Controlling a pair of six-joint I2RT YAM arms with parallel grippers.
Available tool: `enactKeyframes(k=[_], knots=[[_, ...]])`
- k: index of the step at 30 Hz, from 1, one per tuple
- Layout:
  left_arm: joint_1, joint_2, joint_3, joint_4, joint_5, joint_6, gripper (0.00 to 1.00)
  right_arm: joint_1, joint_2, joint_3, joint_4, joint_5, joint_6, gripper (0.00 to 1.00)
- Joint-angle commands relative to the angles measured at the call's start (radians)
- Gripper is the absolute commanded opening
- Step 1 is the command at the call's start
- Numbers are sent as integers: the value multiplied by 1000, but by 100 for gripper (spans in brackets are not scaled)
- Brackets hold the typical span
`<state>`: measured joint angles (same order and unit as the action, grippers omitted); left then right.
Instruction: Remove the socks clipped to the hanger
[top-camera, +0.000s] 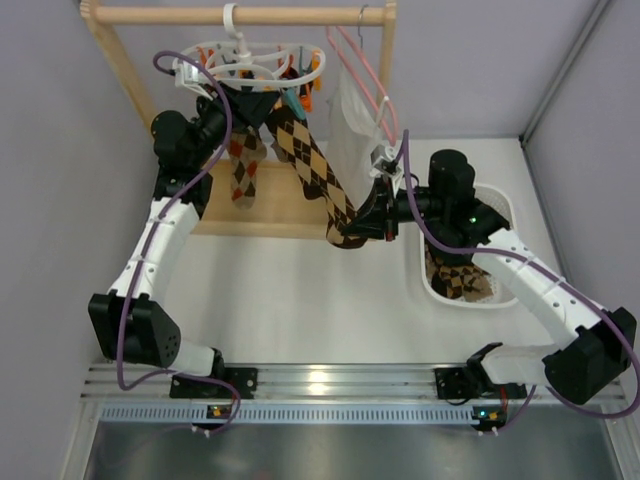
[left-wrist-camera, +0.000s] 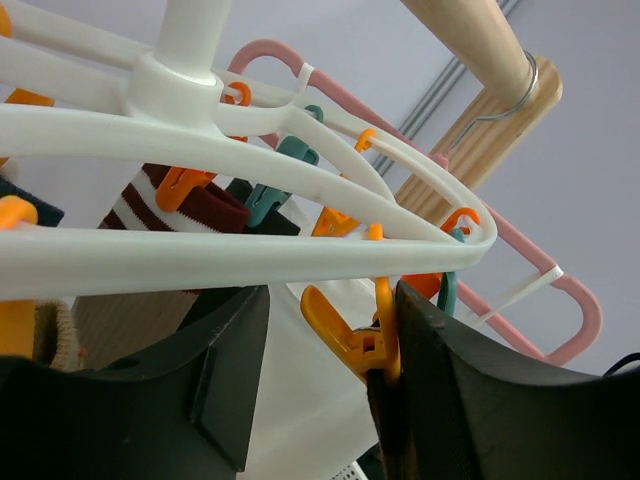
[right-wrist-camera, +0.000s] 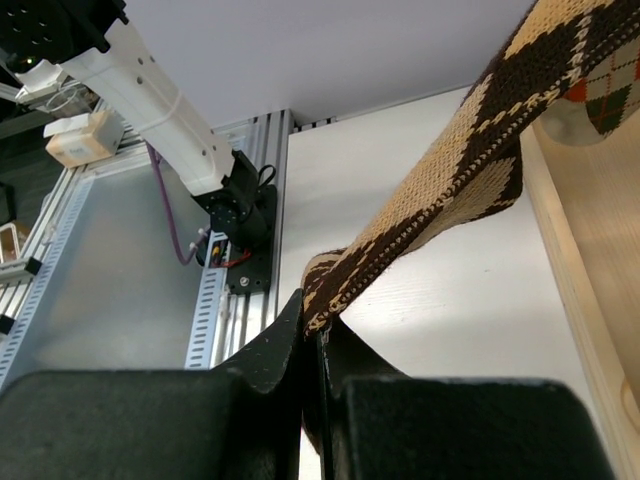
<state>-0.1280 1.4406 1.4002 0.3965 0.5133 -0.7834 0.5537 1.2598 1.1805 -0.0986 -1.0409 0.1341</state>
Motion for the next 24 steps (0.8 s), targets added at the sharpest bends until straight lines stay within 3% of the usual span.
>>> enactKeyframes(k=[1, 12, 14, 16, 19, 20, 22, 23, 24], knots=[[7, 21, 31, 113, 30, -13, 56, 3, -2, 50, -16, -42, -37, 0], [7, 24, 25, 116, 21, -8, 21, 3, -10, 24, -26, -33, -59, 0], [7, 20, 16, 114, 19, -5, 22, 3, -26, -4, -26, -22, -67, 0], [7, 7, -3, 116, 13, -5, 39, 3, -60, -45, -30, 25, -67, 0], [7, -35, -49, 116, -4, -2, 58, 0, -137, -106, -79, 224, -62, 0], [7, -49, -67, 116, -13, -1, 72, 2, -158, -125, -90, 383, -42, 0], [7, -109, -134, 116, -30, 9, 84, -1, -227, -166, -128, 545, -15, 0], [7, -130, -160, 114, -57, 13, 97, -3, -247, -179, -166, 671, 24, 0], [7, -158, -187, 114, -68, 22, 98, -12, -285, -191, -182, 718, 45, 0]])
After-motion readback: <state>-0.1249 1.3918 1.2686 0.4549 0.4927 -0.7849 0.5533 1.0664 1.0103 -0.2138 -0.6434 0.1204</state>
